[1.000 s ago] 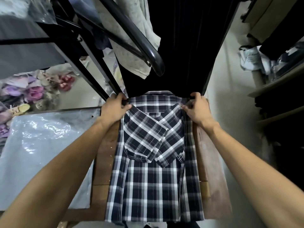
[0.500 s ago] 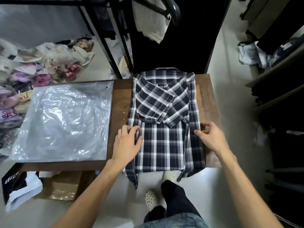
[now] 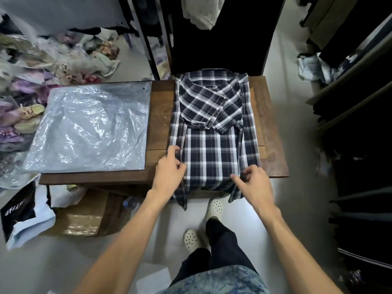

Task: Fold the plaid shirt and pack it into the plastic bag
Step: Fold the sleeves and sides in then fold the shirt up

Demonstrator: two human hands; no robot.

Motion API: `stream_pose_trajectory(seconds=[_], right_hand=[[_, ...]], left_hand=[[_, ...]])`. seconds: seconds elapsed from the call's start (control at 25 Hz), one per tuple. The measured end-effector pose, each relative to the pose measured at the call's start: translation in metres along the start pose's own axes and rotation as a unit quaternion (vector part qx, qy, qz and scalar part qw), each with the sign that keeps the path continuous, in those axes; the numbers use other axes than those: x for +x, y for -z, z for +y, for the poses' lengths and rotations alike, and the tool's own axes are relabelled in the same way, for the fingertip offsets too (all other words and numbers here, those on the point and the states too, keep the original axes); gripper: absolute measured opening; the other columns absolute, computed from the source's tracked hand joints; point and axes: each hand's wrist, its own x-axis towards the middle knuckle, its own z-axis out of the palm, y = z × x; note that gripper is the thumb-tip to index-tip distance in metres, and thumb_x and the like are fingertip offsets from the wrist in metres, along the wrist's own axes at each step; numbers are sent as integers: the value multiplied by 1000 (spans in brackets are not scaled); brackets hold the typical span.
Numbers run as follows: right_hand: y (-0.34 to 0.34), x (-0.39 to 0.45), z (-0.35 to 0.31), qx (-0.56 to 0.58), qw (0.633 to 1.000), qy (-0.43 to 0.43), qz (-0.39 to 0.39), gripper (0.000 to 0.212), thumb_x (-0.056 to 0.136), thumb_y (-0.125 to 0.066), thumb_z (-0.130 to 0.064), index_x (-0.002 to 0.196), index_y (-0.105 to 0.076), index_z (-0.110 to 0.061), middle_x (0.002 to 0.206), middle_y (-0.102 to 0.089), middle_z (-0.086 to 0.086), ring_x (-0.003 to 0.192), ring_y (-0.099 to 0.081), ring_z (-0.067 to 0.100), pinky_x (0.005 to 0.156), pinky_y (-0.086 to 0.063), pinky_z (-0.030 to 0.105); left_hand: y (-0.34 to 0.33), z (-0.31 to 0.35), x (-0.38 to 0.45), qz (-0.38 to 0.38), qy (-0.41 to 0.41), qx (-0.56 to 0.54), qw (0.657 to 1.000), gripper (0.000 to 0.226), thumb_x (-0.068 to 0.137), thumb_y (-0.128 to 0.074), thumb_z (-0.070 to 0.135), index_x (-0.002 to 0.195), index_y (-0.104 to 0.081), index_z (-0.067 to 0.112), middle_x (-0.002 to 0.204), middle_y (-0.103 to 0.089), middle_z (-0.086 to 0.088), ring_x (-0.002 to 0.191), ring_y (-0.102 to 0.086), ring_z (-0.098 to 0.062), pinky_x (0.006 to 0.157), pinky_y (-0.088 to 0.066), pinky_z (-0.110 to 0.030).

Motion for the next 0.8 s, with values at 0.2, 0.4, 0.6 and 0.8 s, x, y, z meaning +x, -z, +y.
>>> stream_pose_trajectory(seconds=[0.2, 0.4, 0.6, 0.8], right_hand=[[-8, 8, -1, -17, 999, 32, -2, 16, 95, -60, -29, 90, -63, -14, 90, -66, 4, 95, -58, 23, 76, -47, 36], [-5, -3, 1, 38, 999, -23, 17, 27, 93, -61, -44, 79, -61, -20, 71, -68, -5, 77, -65, 20, 68, -52, 38], [-19, -14, 36, 224, 955, -194, 18, 65, 77, -71, -75, 96, -64, -13, 92, -72, -2, 89, -67, 16, 76, -46, 31], [-18, -7, 49, 332, 918, -212, -51, 78, 73, -82, -65, 126, -56, -15, 128, -64, -9, 116, -61, 11, 99, -42, 31]], left_hand=[[-8, 16, -1, 17, -13, -51, 998, 35, 90, -65, 12, 120, -50, 22, 73, -67, 6, 73, -66, -13, 76, -54, -35], [-21, -2, -8, -19, -1, -6, 1000, 22, 98, -62, 25, 120, -59, 23, 86, -68, 10, 82, -66, -12, 76, -57, -36], [-32, -33, -55, 97, 109, 9, 989, 29, 93, -65, 50, 94, -49, 25, 84, -59, 11, 79, -60, -13, 62, -37, -31], [-57, -69, -54, -2, 280, -86, 956, 72, 76, -66, 76, 117, -58, 18, 116, -61, 2, 110, -57, -22, 96, -47, -43]])
